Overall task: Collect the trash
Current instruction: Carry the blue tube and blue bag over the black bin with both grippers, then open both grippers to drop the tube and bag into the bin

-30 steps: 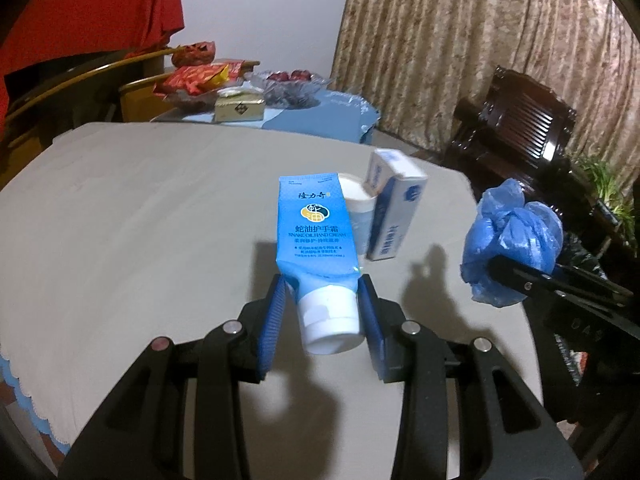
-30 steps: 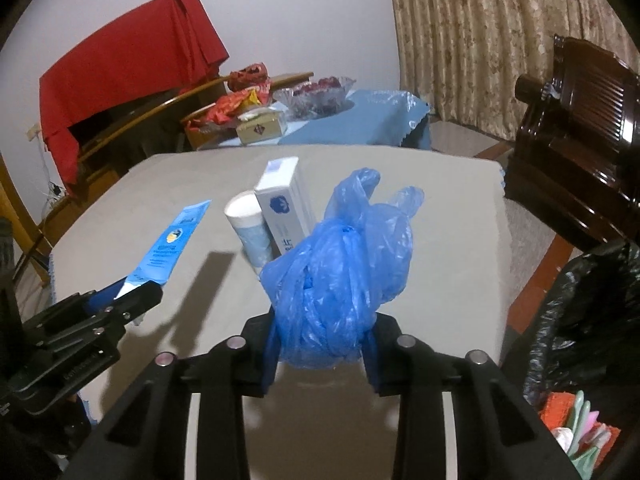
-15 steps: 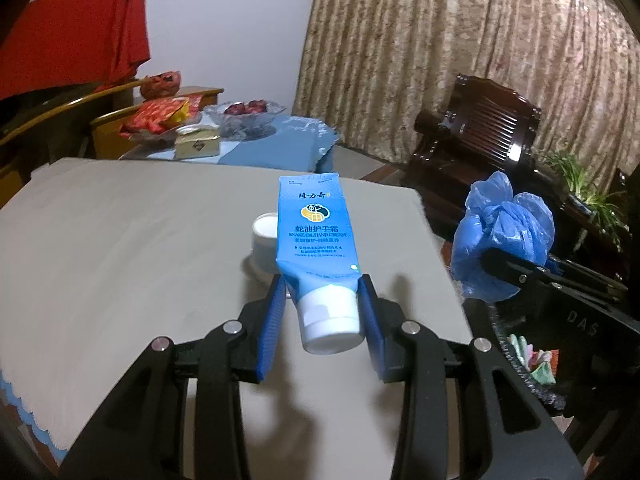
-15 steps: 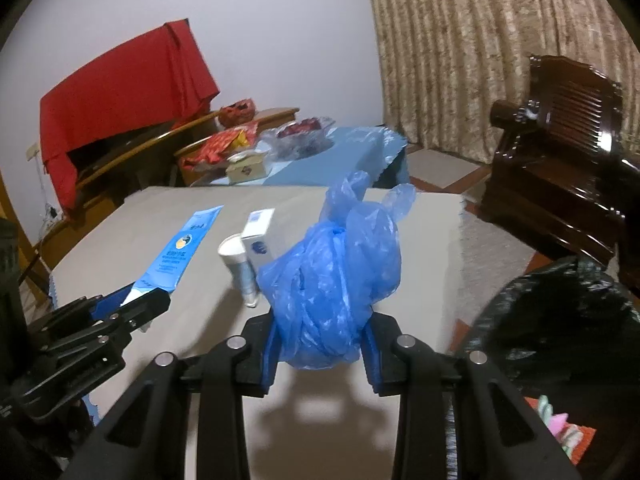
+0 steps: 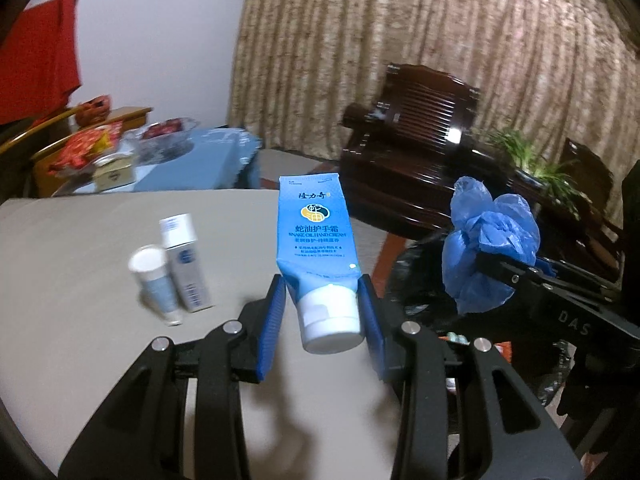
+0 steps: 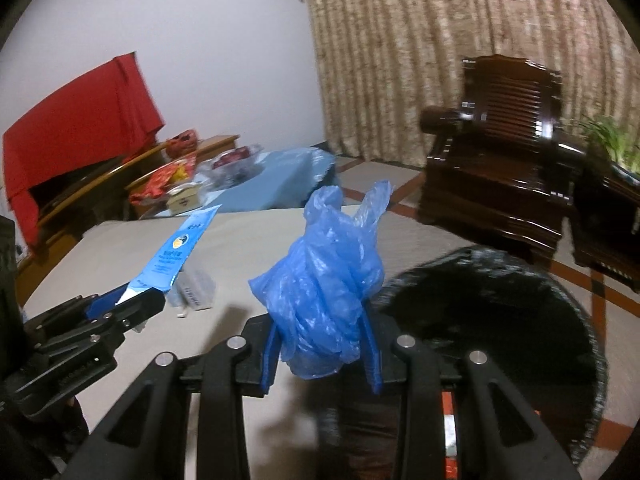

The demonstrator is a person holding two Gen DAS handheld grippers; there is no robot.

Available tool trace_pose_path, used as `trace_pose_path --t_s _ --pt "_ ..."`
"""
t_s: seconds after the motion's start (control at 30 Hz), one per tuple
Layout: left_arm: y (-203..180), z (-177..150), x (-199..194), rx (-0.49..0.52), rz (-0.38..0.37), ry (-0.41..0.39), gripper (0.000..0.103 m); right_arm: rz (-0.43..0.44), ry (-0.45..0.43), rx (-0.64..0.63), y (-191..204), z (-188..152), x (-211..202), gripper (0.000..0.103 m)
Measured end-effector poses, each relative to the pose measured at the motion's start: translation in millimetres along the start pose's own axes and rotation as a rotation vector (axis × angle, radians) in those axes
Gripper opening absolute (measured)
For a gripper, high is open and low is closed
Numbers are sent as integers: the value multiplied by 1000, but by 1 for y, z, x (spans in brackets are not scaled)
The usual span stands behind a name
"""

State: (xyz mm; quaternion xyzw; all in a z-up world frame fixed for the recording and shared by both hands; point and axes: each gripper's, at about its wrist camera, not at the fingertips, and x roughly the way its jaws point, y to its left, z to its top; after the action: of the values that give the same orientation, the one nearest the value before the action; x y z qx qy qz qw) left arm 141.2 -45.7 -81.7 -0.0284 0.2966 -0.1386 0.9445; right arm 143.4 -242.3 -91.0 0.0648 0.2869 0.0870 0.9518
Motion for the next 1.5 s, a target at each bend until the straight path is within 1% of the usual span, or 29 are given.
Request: trace_pose_path --t_s 0.2,0.3,0.5,0.9,1.17,1.2,1.23,1.27,1.37,1.43,1.47,1.5 --pt "-45 4 21 56 -81 17 36 -80 -14 35 -46 -2 -20 34" --pt "-68 7 32 86 -117 24 36 -111 -18 47 -63 -4 -26 34" --pt "-102 7 51 127 -170 40 36 -166 -19 75 -94 -9 -34 34" --pt "-136 5 80 157 -209 72 36 -228 -9 107 -128 -15 -36 34" --pt "-145 3 94 169 -239 105 37 -248 23 116 -140 -20 -29 34" --pt "-144 2 95 167 -246 110 42 -250 26 116 -141 -21 -28 42" --pt "-144 2 95 166 -251 111 54 -257 30 117 -144 -22 -28 51" --pt "-144 2 94 162 -252 105 59 -262 33 118 -145 -23 -27 54" --pt "-138 5 92 149 -254 97 64 -276 39 123 -145 -25 -26 66" --pt "-132 9 89 137 -245 87 68 -284 31 130 -143 -25 -28 77" --pt "-128 10 87 131 -238 82 73 -287 27 130 -142 -25 -29 80" --pt "-126 11 86 127 -233 79 76 -294 20 128 -140 -24 -30 88"
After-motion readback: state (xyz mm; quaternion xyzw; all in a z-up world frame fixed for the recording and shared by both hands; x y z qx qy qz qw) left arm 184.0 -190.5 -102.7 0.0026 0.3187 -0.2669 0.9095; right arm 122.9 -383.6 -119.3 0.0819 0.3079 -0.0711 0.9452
